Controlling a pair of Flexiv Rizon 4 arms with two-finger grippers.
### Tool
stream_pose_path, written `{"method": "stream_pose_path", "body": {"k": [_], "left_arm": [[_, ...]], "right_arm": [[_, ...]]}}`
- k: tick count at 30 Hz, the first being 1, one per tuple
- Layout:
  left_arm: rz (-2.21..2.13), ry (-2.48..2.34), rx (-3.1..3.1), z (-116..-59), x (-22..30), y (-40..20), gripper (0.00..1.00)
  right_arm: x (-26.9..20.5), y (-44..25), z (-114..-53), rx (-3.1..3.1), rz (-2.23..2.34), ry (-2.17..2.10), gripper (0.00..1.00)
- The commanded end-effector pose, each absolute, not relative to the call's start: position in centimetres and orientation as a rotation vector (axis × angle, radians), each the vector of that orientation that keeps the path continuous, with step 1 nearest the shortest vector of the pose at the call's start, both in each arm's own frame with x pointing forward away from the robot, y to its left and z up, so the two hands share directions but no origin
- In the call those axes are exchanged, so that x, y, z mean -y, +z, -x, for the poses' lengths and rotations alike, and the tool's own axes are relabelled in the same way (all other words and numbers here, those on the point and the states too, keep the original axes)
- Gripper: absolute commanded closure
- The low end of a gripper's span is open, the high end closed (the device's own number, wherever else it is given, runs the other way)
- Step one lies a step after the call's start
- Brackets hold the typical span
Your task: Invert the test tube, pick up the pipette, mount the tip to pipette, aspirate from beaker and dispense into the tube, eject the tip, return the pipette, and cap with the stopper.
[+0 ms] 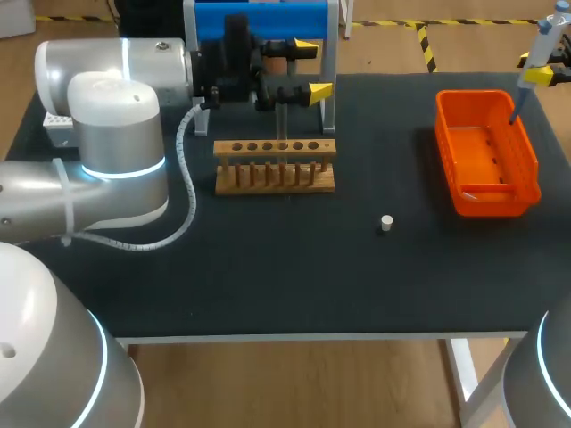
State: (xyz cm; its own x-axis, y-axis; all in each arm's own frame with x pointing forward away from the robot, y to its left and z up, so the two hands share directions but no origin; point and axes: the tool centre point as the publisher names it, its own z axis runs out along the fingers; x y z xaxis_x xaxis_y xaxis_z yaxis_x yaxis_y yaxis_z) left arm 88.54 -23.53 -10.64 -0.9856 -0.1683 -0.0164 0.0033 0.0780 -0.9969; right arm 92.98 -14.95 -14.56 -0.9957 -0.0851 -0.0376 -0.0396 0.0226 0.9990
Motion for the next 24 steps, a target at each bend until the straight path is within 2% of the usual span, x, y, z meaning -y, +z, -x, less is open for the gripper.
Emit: {"method": "stream_pose_path", "body": {"k": [1, 18, 24], "left_arm": [[0.171, -2.046, -2.204, -88.5, 23.5, -10.7, 0.0], [0.171, -2.046, -2.204, -88.5, 23.5, -10.7, 0.0], [0.171, -2.046, -2.204, -88.5, 23.5, -10.7, 0.0]], "right_arm": [[15.0, -14.5, -93.0, 2.225, -0.137, -2.166, 1.0], [15.0, -14.5, -93.0, 2.225, -0.137, -2.166, 1.0], [12.3, -13.5, -91.0, 2.218, -0.16, -2.166, 1.0]]}}
